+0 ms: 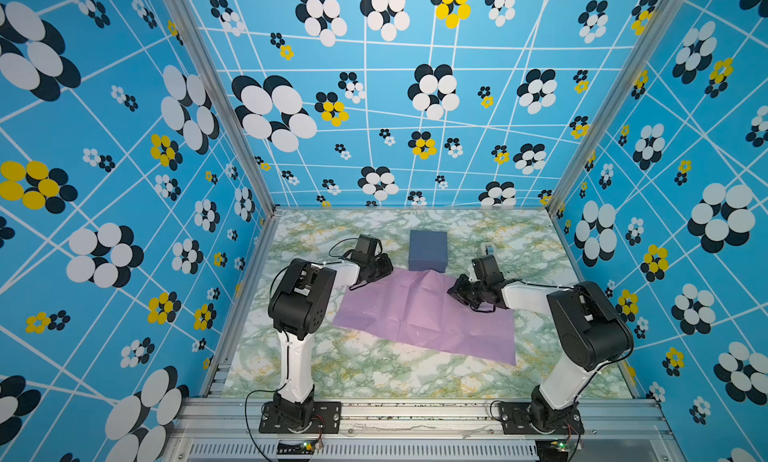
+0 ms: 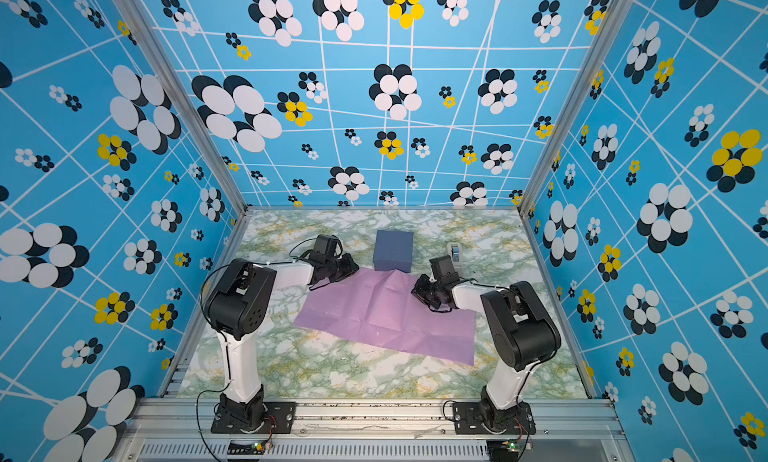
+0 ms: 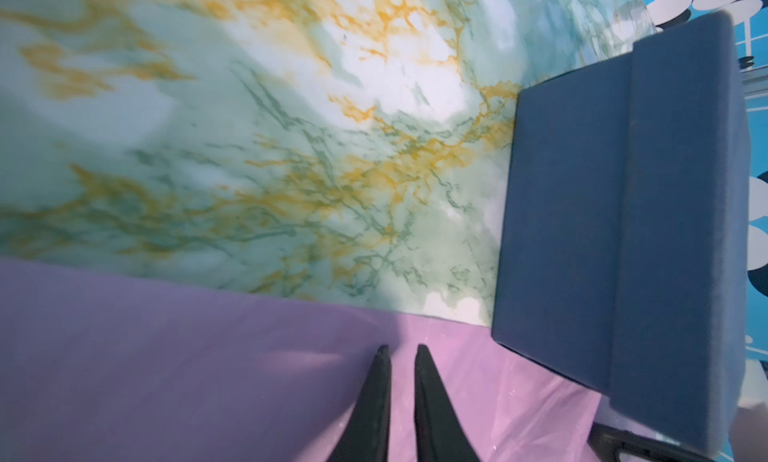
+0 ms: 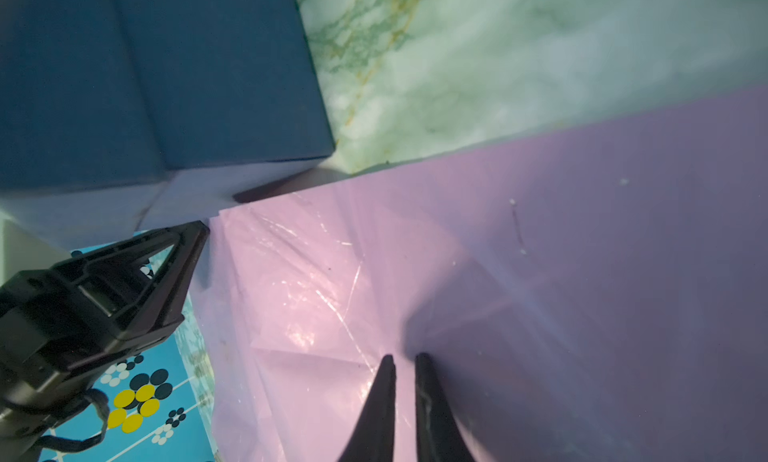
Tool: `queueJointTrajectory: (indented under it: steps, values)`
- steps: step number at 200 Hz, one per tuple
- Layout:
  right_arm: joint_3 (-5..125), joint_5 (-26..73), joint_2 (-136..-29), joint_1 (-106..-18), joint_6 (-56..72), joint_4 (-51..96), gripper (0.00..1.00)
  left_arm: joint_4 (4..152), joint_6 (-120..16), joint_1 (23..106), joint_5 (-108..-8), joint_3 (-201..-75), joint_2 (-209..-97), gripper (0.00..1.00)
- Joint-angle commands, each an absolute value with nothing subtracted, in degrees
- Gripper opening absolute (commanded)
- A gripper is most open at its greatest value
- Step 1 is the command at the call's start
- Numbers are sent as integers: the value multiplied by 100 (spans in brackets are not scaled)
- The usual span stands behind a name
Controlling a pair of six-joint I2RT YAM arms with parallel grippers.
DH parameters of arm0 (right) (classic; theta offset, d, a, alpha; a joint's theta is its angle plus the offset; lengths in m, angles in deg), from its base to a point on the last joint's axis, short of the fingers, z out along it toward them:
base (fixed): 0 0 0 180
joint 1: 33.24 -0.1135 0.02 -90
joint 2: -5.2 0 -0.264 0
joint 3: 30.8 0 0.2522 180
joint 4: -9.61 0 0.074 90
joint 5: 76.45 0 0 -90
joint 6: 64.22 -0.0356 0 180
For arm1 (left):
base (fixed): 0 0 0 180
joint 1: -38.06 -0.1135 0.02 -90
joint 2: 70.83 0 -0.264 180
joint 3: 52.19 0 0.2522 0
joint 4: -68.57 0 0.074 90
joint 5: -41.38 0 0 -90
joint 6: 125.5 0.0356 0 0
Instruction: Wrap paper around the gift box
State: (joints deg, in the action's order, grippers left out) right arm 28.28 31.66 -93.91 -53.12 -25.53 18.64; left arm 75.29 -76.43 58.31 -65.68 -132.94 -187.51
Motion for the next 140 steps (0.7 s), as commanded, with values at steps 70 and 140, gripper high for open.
queueJointTrajectory:
  steps: [70, 140]
  values:
    - [2621, 2671, -9597, -5662, -2789, 2518, 16, 8172, -7212, 5406, -6110, -12997, -18761, 16]
    - [2992, 2592, -9032, -5431, -2412, 3311, 48, 8027, -6941, 5467, -6500, -13872, -18856, 31]
